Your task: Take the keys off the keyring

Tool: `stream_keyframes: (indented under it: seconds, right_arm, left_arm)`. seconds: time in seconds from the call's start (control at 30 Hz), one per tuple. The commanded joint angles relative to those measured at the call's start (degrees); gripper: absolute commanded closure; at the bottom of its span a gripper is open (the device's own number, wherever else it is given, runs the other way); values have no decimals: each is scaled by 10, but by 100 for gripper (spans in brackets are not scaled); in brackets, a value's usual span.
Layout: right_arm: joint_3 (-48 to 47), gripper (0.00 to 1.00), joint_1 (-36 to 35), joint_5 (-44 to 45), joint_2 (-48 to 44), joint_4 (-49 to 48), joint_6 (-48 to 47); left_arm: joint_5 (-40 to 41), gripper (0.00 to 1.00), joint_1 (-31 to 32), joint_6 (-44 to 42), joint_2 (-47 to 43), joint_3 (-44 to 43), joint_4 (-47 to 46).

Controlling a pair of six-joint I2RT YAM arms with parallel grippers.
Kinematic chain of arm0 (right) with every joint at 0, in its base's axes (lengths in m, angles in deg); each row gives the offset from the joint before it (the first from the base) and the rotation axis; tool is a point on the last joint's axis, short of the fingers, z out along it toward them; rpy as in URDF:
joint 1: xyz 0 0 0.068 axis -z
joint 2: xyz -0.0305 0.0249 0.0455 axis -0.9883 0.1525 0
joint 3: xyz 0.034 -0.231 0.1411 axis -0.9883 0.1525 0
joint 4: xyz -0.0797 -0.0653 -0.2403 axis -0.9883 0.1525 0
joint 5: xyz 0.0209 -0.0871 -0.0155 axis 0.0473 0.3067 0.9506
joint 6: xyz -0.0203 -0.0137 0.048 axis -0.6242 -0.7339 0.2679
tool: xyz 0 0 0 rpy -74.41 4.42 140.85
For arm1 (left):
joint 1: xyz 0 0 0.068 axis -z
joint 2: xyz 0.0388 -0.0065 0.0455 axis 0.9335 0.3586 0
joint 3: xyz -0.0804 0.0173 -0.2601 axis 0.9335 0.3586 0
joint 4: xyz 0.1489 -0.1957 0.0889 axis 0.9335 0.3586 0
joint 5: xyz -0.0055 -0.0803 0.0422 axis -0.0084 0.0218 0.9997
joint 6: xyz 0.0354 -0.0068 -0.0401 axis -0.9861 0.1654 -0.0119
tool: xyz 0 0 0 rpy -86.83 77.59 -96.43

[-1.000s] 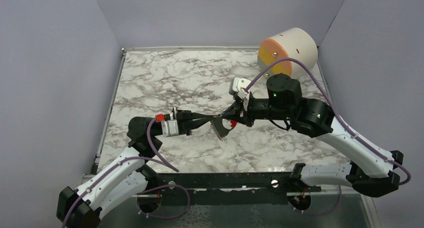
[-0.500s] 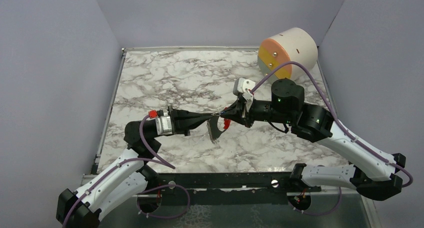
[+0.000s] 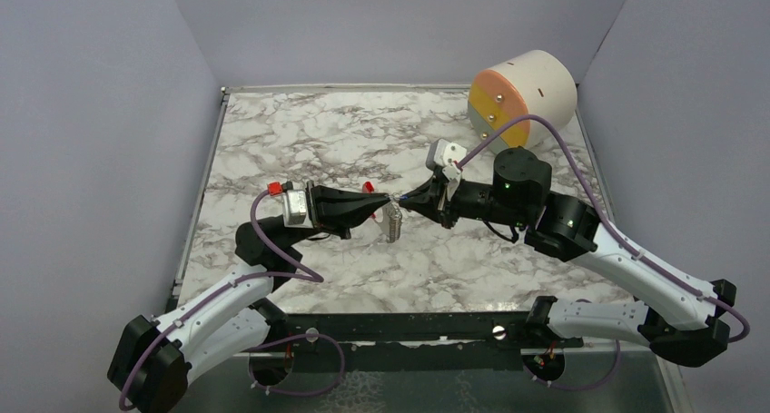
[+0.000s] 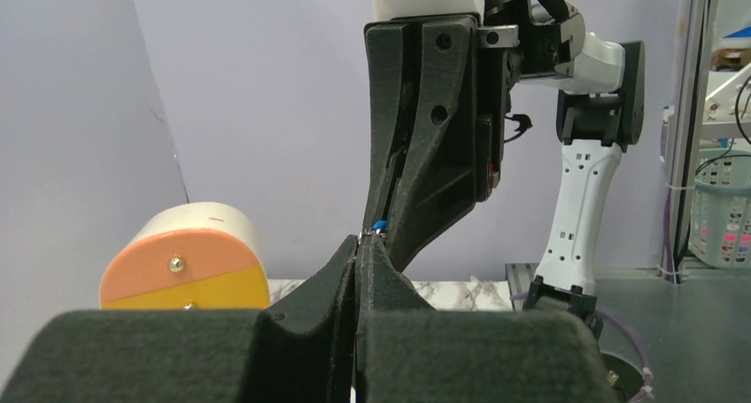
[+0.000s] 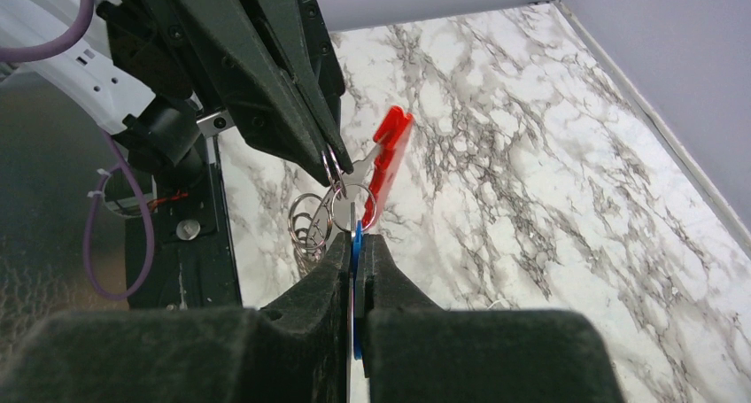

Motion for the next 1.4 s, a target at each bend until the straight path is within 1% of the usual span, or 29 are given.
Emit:
stream_keyframes:
  seconds: [0.0,0.17,0.37,0.57,0.73,0.97,1.37]
  right_arm:
    - [21,99,2,16,1,-15,7]
    - [33,99,2,10,-2,-26,11]
    - [44,99,2,6,-8,-35,17]
    - [54,99,2,-1,0,-48,23]
    - [58,99,0,-3,15,-55,25]
    - [63,99,-5,9,32,-66,23]
    - [57,99,-7,34,39,-60,14]
  left_arm:
    - [57,100,-4,34,3,9,-85]
    - [75,100,-3,59,22,23,-140]
    - [103,100,-4,100,56,44,-229]
    - [124,100,-4,159,116,55,-328]
    - [135,100,-3,167,127,51,-329]
    - [137,100,-3,165,109,53,-329]
    - [141,100,-2,193,73,56,-329]
